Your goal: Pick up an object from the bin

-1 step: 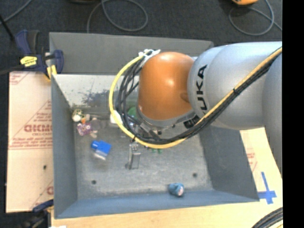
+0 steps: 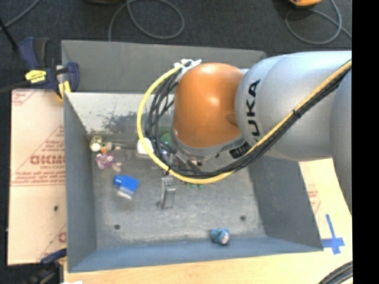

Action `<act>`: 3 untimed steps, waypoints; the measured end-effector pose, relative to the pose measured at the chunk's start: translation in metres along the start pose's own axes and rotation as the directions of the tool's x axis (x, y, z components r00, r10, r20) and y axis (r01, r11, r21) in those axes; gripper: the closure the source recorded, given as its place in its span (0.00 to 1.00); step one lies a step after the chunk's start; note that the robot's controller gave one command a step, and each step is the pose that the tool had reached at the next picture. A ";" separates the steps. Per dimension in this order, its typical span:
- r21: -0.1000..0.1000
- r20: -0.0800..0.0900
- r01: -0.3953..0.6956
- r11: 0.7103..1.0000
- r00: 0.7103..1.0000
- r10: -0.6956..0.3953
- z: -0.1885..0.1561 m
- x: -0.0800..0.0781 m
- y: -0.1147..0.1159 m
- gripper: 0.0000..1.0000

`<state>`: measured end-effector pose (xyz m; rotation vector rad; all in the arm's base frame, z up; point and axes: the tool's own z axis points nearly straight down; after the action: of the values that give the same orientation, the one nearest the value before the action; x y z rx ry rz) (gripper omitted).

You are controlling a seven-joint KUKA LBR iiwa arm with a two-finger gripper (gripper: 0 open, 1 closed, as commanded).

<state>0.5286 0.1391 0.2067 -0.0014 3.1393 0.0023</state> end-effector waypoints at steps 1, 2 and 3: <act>0.001 0.006 0.061 0.998 0.998 -0.061 0.029 -0.005 0.016 0.00; 0.000 -0.004 0.003 1.000 1.000 -0.003 0.054 0.008 0.016 0.00; -0.001 0.003 -0.262 0.965 0.965 0.262 0.057 0.000 0.030 0.00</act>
Offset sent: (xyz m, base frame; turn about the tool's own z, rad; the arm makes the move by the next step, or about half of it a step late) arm -0.0251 0.0075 -0.0710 0.3688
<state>0.5284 0.1690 0.1497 0.4132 3.1092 0.0044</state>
